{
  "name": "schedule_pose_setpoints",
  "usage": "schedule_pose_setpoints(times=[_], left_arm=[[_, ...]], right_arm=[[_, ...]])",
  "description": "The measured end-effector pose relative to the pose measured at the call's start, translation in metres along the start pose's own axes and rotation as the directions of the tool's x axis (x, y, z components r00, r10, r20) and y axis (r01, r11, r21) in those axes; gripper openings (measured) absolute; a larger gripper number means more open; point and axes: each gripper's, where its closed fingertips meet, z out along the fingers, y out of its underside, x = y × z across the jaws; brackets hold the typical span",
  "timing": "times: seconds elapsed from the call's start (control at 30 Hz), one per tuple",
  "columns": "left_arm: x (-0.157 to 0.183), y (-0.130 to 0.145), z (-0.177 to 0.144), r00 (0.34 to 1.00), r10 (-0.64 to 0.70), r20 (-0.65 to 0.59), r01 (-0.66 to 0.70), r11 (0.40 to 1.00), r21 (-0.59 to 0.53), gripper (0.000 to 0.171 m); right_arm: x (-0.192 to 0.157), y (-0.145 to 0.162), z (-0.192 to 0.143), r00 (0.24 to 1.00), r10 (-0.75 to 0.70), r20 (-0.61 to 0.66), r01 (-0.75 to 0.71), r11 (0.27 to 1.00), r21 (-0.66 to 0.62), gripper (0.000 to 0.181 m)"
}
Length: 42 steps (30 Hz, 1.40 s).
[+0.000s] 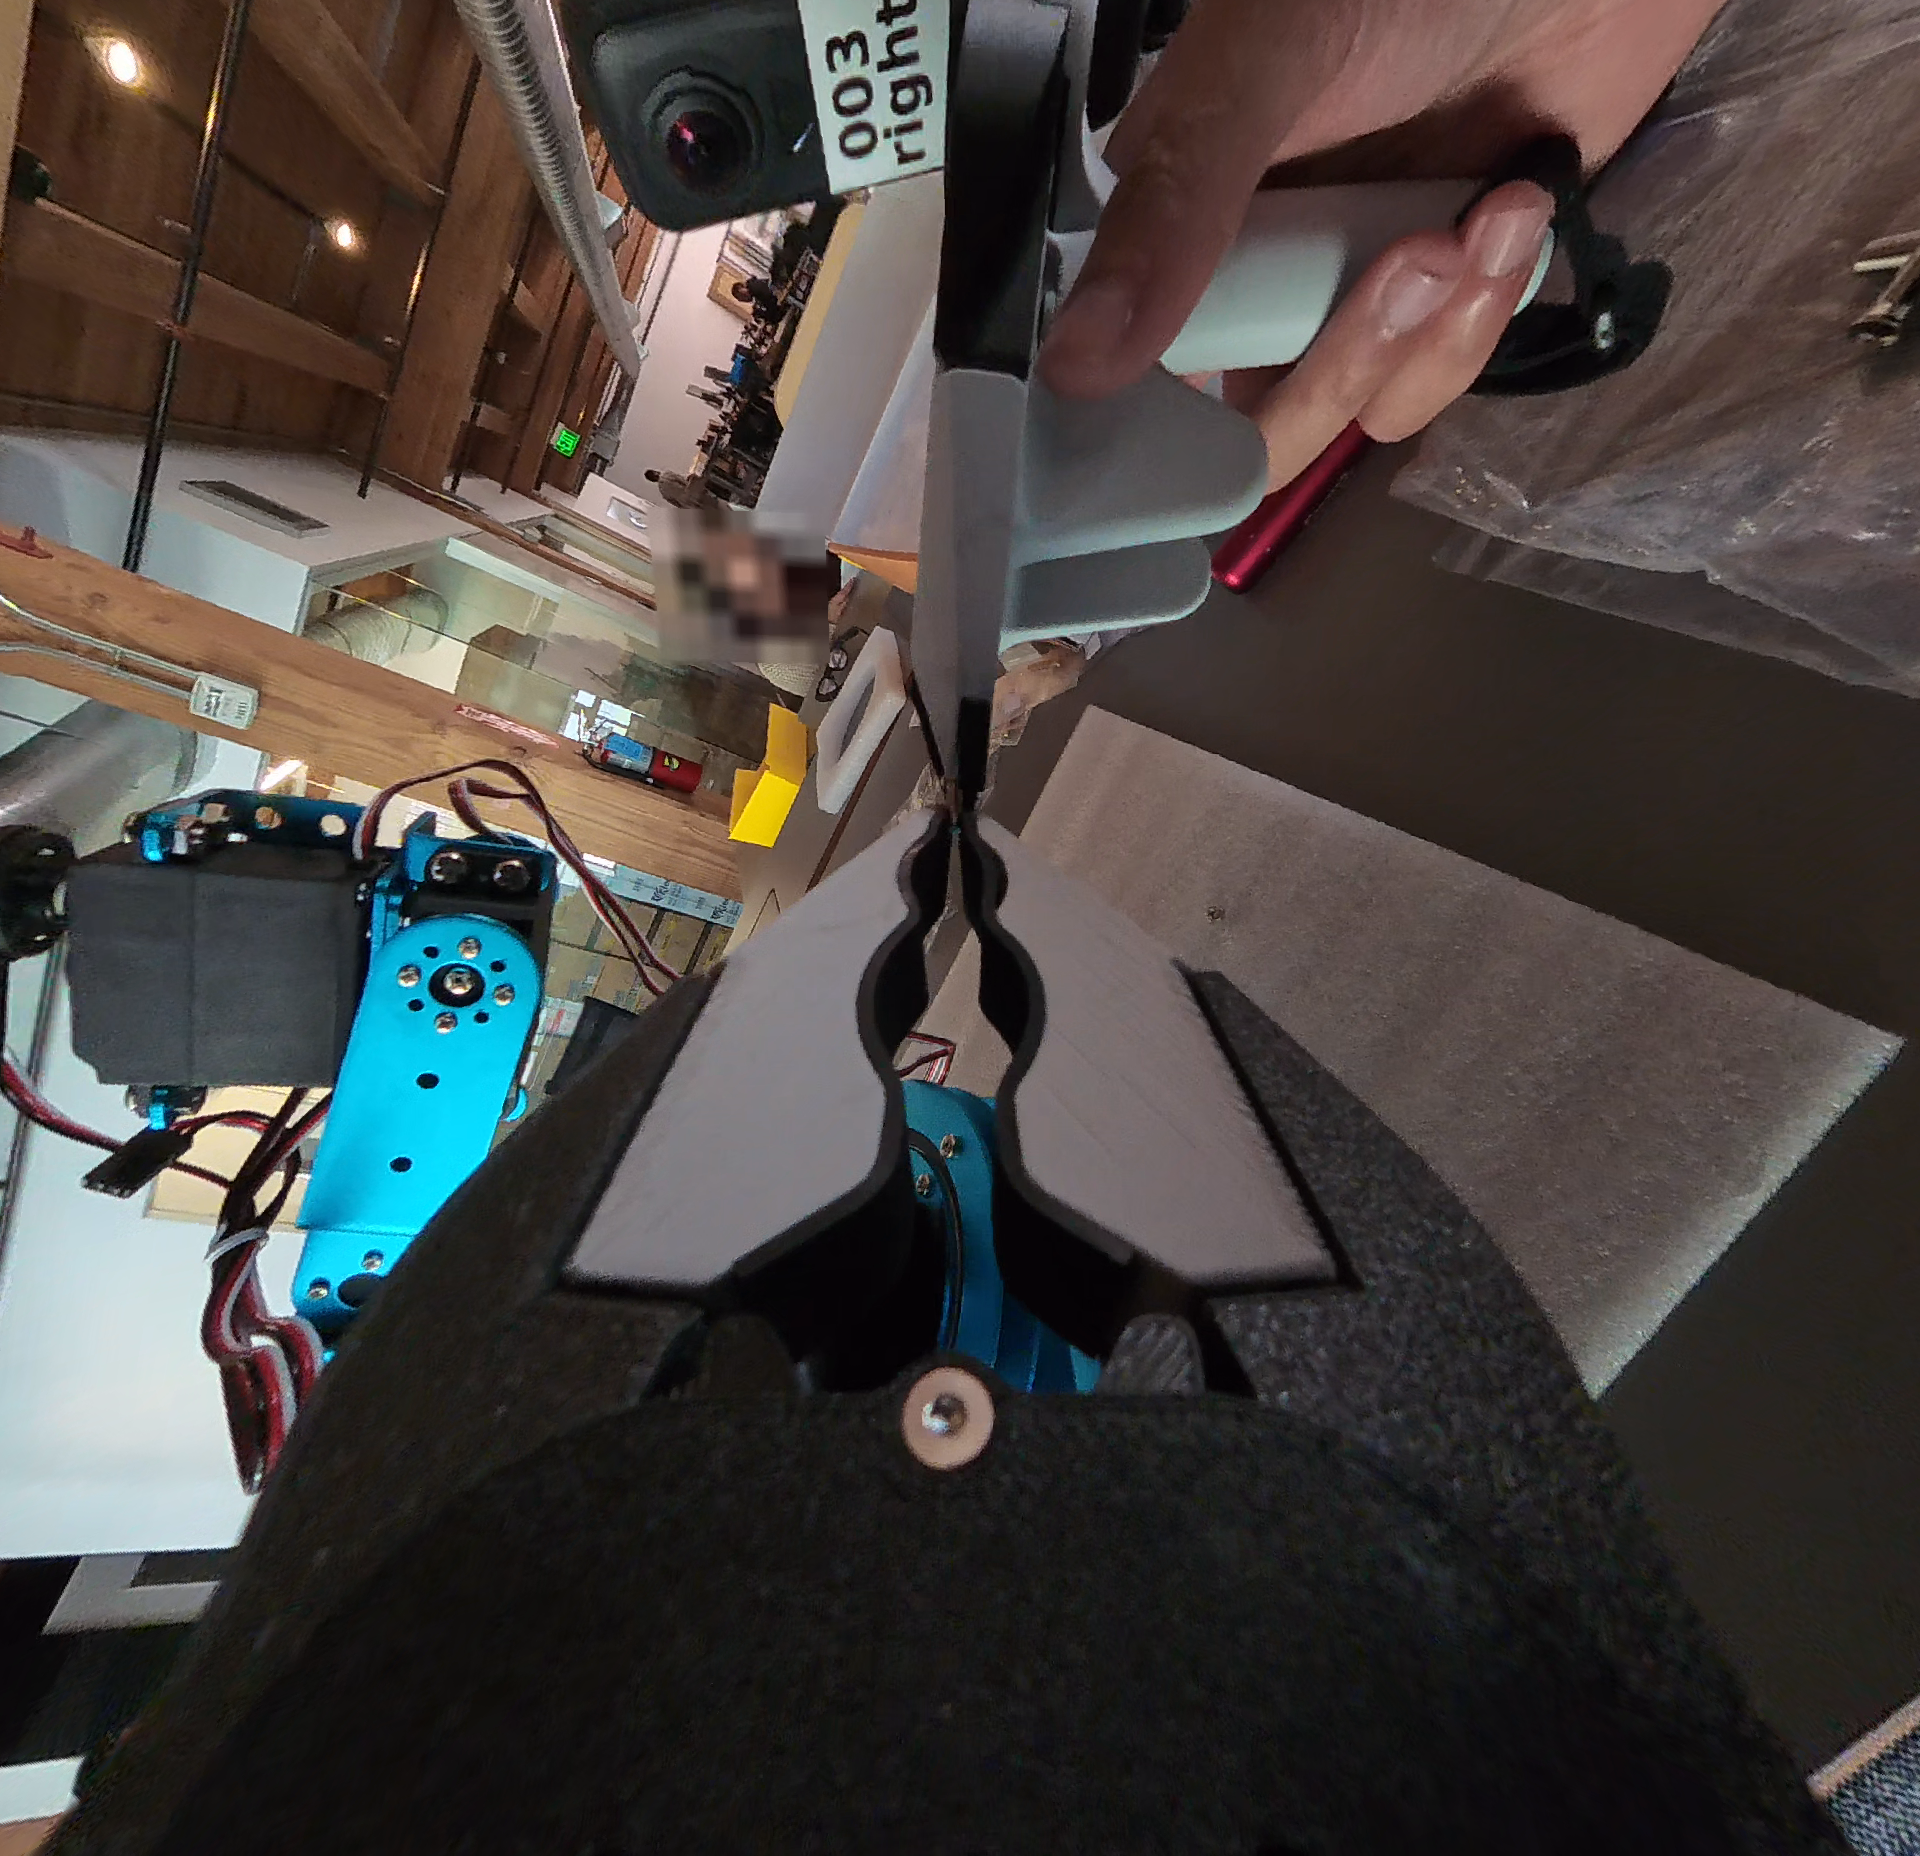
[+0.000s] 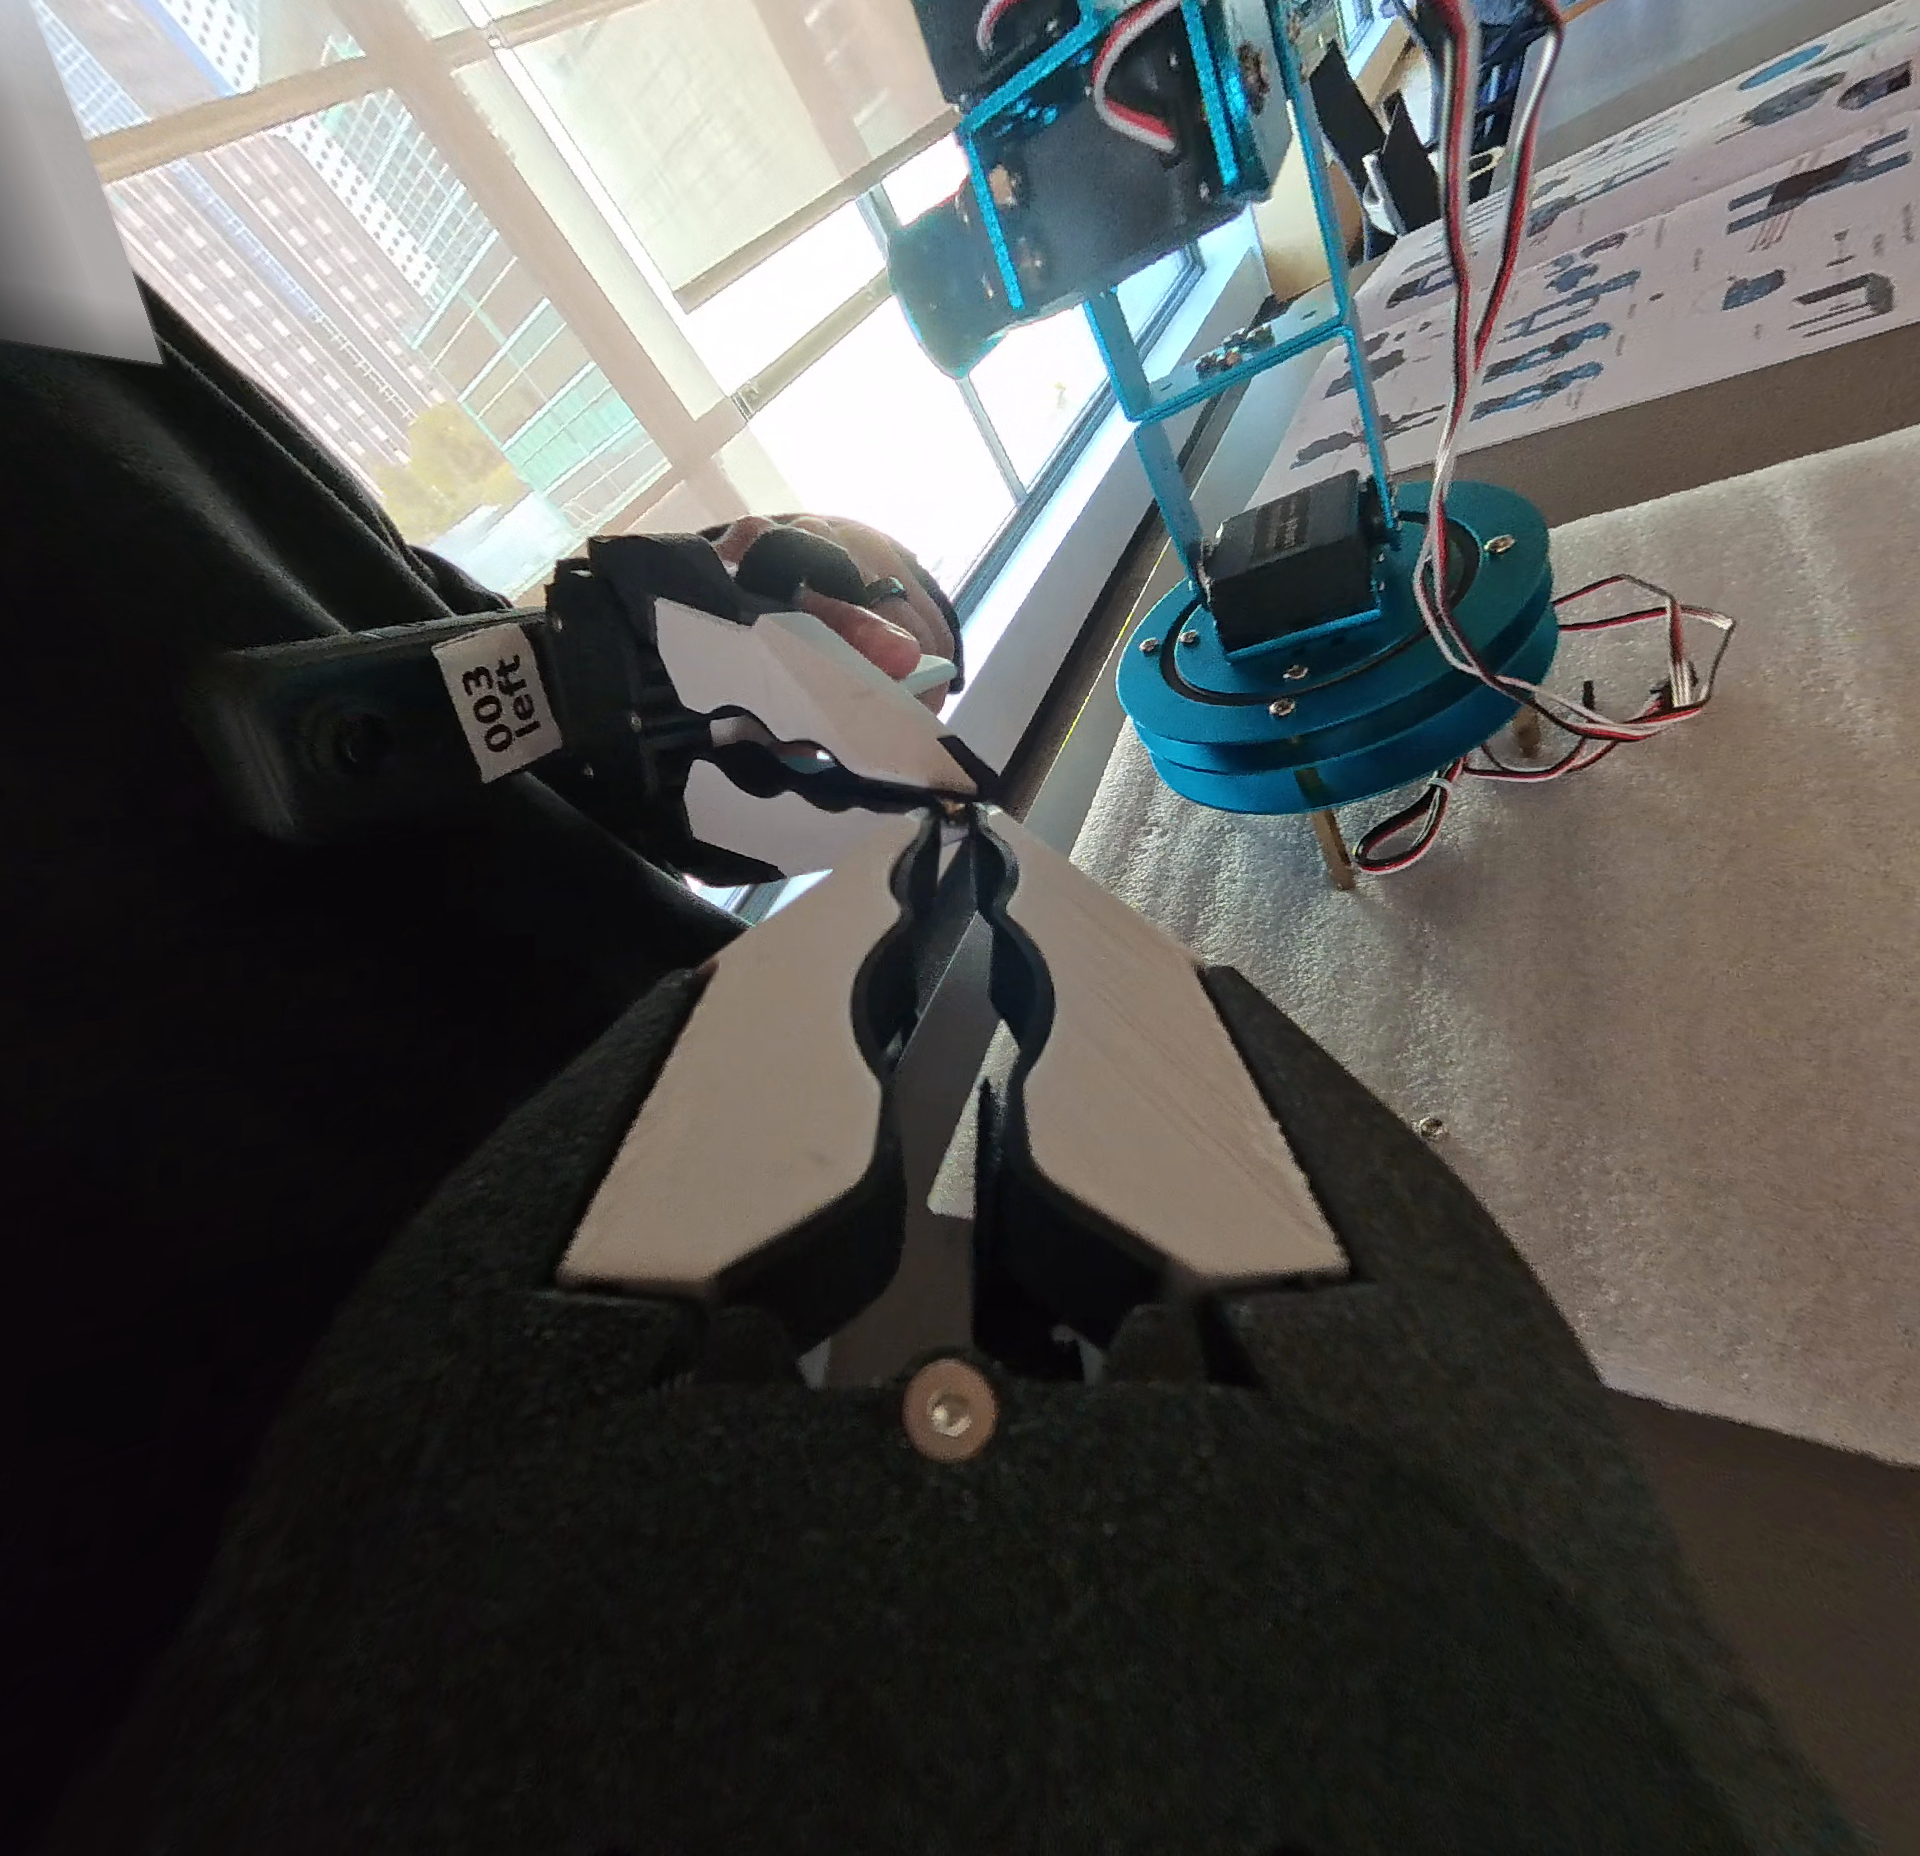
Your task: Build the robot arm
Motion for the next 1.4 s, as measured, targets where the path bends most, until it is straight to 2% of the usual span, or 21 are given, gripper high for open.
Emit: schedule_pose_setpoints(times=[0.23, 0.3, 0.4, 0.57, 0.83, 1.4], left_arm=[[0.008, 0.012, 0.009, 0.999, 0.024, -0.037, -0.027, 0.996, -0.085, 0.0], [0.009, 0.013, 0.01, 0.999, 0.025, -0.04, -0.028, 0.996, -0.085, 0.001], [0.009, 0.013, 0.011, 0.999, 0.008, -0.043, -0.012, 0.996, -0.093, 0.0], [0.005, 0.017, 0.013, 0.999, -0.015, -0.035, 0.011, 0.993, -0.116, 0.001], [0.008, 0.028, 0.02, 0.998, -0.045, -0.048, 0.036, 0.985, -0.169, 0.0], [0.014, 0.031, 0.022, 0.997, -0.045, -0.068, 0.032, 0.982, -0.186, 0.001]], right_arm=[[-0.001, 0.001, -0.003, 1.0, -0.016, -0.016, 0.016, 1.0, 0.007, 0.0], [0.007, 0.003, -0.002, 0.997, -0.024, -0.077, 0.024, 1.0, -0.004, 0.0], [0.013, 0.002, -0.003, 0.994, -0.007, -0.108, 0.007, 1.0, -0.003, 0.007], [0.015, 0.005, -0.003, 0.986, -0.046, -0.159, 0.043, 0.999, -0.024, 0.007], [0.03, 0.007, 0.002, 0.905, -0.233, -0.355, 0.213, 0.973, -0.094, 0.007], [0.035, 0.011, 0.002, 0.895, -0.273, -0.354, 0.235, 0.961, -0.146, 0.004]])
